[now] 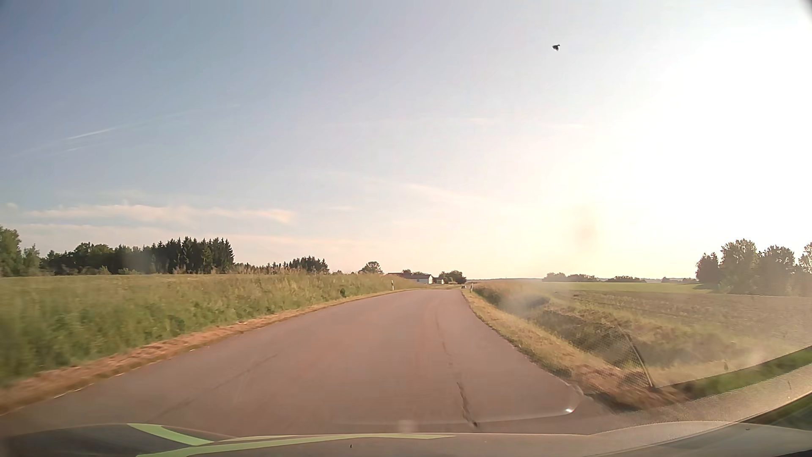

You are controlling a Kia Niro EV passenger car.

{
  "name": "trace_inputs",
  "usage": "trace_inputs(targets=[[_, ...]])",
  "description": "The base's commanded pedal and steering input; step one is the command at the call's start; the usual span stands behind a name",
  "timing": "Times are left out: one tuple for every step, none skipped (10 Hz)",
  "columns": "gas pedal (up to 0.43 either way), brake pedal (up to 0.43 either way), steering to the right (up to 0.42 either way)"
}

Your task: Follow the waypoints while adhering to traffic rules and regulations

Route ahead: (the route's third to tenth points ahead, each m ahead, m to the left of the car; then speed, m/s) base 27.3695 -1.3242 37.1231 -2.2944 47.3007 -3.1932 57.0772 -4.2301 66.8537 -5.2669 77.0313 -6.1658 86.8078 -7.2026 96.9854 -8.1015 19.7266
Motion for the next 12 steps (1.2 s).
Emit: trace_inputs(targets=[[0.157,0.0,0.024],[0.157,0.0,0.024],[0.157,0.0,0.022],[0.157,0.0,0.021],[0.157,0.0,0.018],[0.157,0.0,0.016],[0.157,0.0,0.015],[0.157,0.0,0.015],[0.169,0.0,0.013],[0.169,0.0,0.012],[0.169,0.0,0.011],[0.169,0.0,0.01]])
